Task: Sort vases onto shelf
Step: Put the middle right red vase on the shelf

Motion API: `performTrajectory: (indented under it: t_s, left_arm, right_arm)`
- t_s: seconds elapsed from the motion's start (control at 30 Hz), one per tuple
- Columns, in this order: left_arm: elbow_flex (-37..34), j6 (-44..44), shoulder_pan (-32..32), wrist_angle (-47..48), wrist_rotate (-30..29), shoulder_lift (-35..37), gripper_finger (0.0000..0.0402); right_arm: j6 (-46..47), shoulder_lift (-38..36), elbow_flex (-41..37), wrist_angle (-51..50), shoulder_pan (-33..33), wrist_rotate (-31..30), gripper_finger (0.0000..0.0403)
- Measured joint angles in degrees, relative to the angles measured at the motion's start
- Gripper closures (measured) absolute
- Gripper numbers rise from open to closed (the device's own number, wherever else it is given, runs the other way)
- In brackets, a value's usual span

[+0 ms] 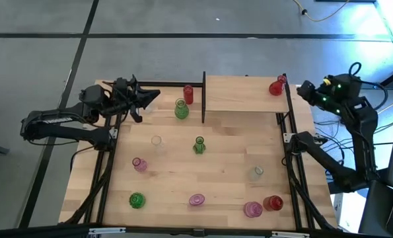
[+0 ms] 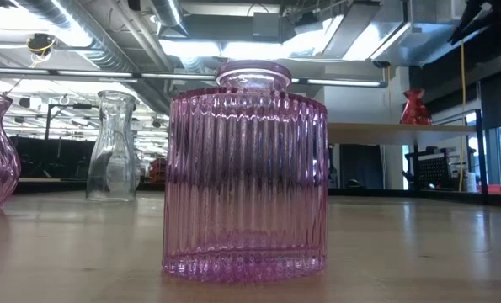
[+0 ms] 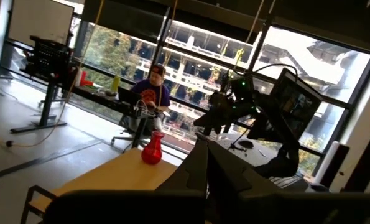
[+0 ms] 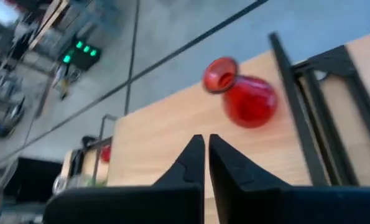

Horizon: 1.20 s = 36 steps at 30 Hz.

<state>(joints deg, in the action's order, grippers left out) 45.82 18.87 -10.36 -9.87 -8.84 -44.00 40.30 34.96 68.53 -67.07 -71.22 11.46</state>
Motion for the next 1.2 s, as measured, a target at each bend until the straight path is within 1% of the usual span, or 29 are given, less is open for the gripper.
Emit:
performTrajectory:
  t_s: [0.07, 0.13, 0.17, 0.3, 0.47, 0.6, 0.77, 0.93, 1.07, 1.2]
  left_arm:
    - [0.00, 0.04, -0.01, -0.15, -0.09, -0.33, 0.0401]
    - [0.00, 0.05, -0.01, -0.17, -0.32, -0.79, 0.0401]
    - [0.00, 0.13, 0.01, -0.26, -0.52, -1.10, 0.0401]
    - [0.00, 1.96, -0.01, -1.09, -0.75, -2.47, 0.0401]
    - [0.00, 3.16, -0.01, -3.84, -0.72, -3.90, 0.0401]
    - [0.00, 3.23, -0.01, -4.89, -0.72, -4.54, 0.0401]
    - [0.02, 3.21, -0.01, -5.14, -0.96, -4.74, 0.0401]
    - [0.02, 3.19, -0.01, -5.34, -1.18, -4.69, 0.0401]
    - [0.02, 3.21, -0.01, -5.35, -1.16, -4.68, 0.0401]
    - [0.02, 3.23, -0.01, -6.09, -1.15, -4.70, 0.0401]
  right_arm:
    - [-1.81, 0.49, 0.00, -0.07, 0.02, 3.00, 0.0389]
    - [-4.11, 1.54, 0.00, -0.72, 0.02, 4.54, 0.0396]
    - [-5.62, 2.16, 0.00, -1.09, 0.02, 4.57, 0.0399]
    - [-9.36, 5.52, -0.02, -3.15, 0.00, 0.89, 0.0400]
    - [-15.17, 11.21, -0.04, -7.14, 0.62, 1.47, 0.0402]
    - [-16.57, 14.50, -0.07, -5.91, 5.45, -3.05, 0.0402]
    - [-14.68, 18.38, -0.28, -5.23, 13.14, -8.12, 0.0403]
    - [-8.36, 21.95, -3.68, -2.44, 19.40, -15.06, 0.0403]
    - [-5.59, 22.91, -5.50, -0.91, 21.53, -19.80, 0.0403]
    - [-4.41, 22.92, -5.72, 0.47, 21.33, -20.59, 0.0403]
